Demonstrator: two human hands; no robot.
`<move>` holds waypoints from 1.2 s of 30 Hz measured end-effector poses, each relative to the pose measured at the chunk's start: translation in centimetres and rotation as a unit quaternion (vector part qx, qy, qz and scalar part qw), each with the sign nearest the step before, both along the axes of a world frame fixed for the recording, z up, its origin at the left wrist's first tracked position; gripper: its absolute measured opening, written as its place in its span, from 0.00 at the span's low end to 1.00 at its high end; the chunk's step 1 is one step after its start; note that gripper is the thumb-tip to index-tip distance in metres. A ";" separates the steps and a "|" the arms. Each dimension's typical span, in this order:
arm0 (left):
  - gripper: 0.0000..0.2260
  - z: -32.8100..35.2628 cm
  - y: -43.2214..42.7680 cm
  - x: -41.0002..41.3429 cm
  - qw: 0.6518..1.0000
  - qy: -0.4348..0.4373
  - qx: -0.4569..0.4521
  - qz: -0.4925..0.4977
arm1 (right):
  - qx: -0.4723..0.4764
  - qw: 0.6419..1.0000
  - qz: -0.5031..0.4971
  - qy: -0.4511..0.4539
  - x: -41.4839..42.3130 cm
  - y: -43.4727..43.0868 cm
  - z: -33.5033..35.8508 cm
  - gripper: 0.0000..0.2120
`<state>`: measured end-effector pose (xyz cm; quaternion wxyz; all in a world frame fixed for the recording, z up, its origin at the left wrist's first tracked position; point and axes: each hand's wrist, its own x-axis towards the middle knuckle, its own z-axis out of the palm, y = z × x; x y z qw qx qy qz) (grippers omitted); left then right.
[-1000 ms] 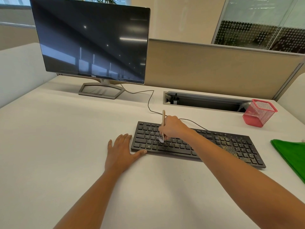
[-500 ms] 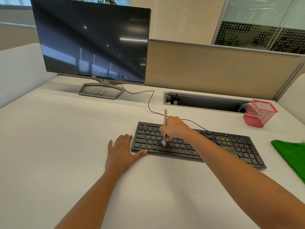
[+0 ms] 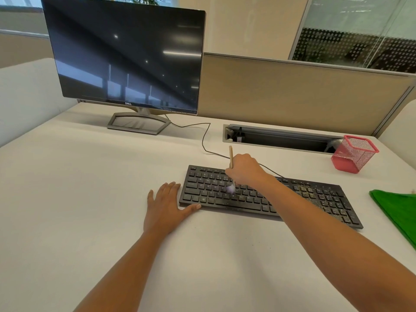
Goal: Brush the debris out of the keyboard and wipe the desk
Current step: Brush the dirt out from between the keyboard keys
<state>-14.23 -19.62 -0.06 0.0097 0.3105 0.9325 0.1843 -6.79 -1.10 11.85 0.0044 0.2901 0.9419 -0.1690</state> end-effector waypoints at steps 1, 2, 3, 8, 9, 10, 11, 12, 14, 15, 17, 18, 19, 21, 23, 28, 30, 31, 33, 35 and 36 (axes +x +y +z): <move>0.51 0.0 0.0 0.0 1.000 -0.001 -0.002 0.000 | 0.014 1.000 -0.005 0.006 0.0 0.1 0.2 0.09; 0.51 0.0 0.0 0.0 1.000 0.000 -0.003 0.000 | 0.018 1.000 -0.010 0.018 0.0 0.2 0.2 0.09; 0.51 -0.1 -0.1 0.0 1.000 0.001 -0.002 0.000 | 0.007 0.999 -0.017 0.034 0.0 0.3 0.2 0.09; 0.51 -0.2 0.0 -0.1 1.000 0.004 -0.001 0.001 | -0.077 0.992 -0.023 0.092 0.0 0.2 -0.5 0.11; 0.51 -0.3 0.0 -0.1 1.000 0.004 -0.001 0.000 | -0.079 0.993 -0.018 0.081 0.0 0.1 -0.6 0.10; 0.51 -0.3 0.0 -0.1 1.000 0.005 -0.001 0.000 | -0.082 0.995 -0.010 0.064 0.1 0.0 -0.6 0.10; 0.51 -0.3 0.0 -0.2 1.000 0.007 0.002 0.000 | -0.083 0.996 -0.002 0.043 0.1 -0.1 -0.6 0.11; 0.51 -0.3 0.0 -0.2 1.000 0.007 0.005 0.000 | -0.082 0.996 0.006 0.019 0.1 -0.3 -0.7 0.12; 0.51 -0.3 0.1 -0.2 1.000 0.005 0.006 0.001 | -0.078 0.997 0.019 -0.017 0.3 -0.5 -0.6 0.13; 0.51 -0.3 0.1 -0.2 1.000 0.005 0.003 0.001 | -0.080 0.996 0.022 -0.025 0.3 -0.6 -0.5 0.13; 0.51 -0.2 0.0 -0.1 1.000 0.005 -0.001 0.000 | -0.096 0.995 0.014 -0.010 0.2 -0.4 -0.2 0.13; 0.51 -0.2 0.0 -0.1 1.000 0.005 0.000 0.000 | -0.100 0.995 0.002 0.015 0.1 -0.3 -0.1 0.13; 0.50 -0.2 0.0 -0.1 1.000 0.004 0.002 0.001 | -0.098 0.994 -0.012 0.044 0.0 -0.1 0.0 0.13; 0.50 -0.2 -0.1 -0.1 1.000 0.003 0.002 0.001 | -0.090 0.992 -0.029 0.081 0.0 0.2 -0.2 0.12; 0.50 -0.2 0.0 -0.1 1.000 0.007 0.000 0.000 | -0.100 0.991 -0.028 0.081 0.1 0.1 -0.5 0.13; 0.51 -0.2 0.1 -0.2 1.000 0.010 -0.001 0.003 | -0.166 0.986 -0.007 0.007 0.1 -0.6 -0.6 0.11; 0.51 -0.1 0.1 -0.1 1.000 0.011 0.002 0.003 | -0.167 0.985 -0.016 0.027 -0.1 -0.6 -0.6 0.11; 0.51 -0.1 0.1 -0.1 1.000 0.010 0.004 0.003 | -0.164 0.985 -0.026 0.053 -0.3 -0.6 -0.6 0.11; 0.51 -0.1 0.1 -0.1 1.000 0.008 0.009 0.002 | -0.156 0.981 -0.044 0.106 -0.6 -0.5 -0.8 0.12; 0.51 -0.1 0.0 -0.2 1.000 0.006 0.002 0.001 | -0.140 0.981 -0.050 0.125 -0.7 -0.5 -1.1 0.12; 0.49 -0.1 0.1 -0.2 1.000 0.005 -0.002 0.001 | -0.135 0.982 -0.050 0.120 -0.7 -0.6 -1.2 0.12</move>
